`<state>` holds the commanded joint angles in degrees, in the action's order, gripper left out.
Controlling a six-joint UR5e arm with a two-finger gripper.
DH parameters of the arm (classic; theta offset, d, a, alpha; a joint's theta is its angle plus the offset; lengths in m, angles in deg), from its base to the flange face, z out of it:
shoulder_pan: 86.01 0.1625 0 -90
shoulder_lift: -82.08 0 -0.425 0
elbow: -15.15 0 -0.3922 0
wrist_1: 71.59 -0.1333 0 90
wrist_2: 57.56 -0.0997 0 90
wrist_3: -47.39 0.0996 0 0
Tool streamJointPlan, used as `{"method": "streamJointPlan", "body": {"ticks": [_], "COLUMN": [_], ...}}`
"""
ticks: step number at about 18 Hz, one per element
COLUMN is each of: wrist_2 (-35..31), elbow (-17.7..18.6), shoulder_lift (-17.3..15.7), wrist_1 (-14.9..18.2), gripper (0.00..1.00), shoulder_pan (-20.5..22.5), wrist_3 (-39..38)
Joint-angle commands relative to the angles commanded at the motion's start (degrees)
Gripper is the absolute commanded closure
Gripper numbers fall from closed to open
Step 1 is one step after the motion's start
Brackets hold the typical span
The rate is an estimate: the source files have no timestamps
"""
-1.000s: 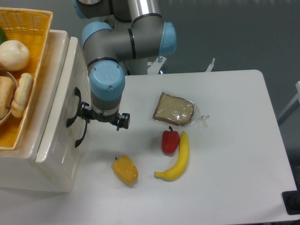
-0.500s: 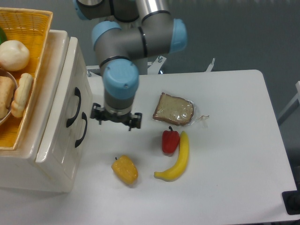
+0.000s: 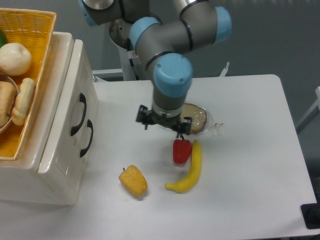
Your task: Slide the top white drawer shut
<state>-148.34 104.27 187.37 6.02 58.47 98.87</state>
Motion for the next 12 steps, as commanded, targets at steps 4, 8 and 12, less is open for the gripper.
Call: {"method": "streamJointPlan", "body": {"ticks": [4, 8, 12], "wrist_2": [-0.6, -2.3, -2.3], "elbow": [-0.1, -0.1, 0.3], "shoulder_lift": [-1.9, -3.5, -4.6], "wrist_1": [0.0, 0.1, 0.2], "gripper": [0.00, 0.00, 0.00], "shoulder_pan": [4.3, 7.1, 7.7], "wrist_3": [9.3, 14.3, 15.8]}}
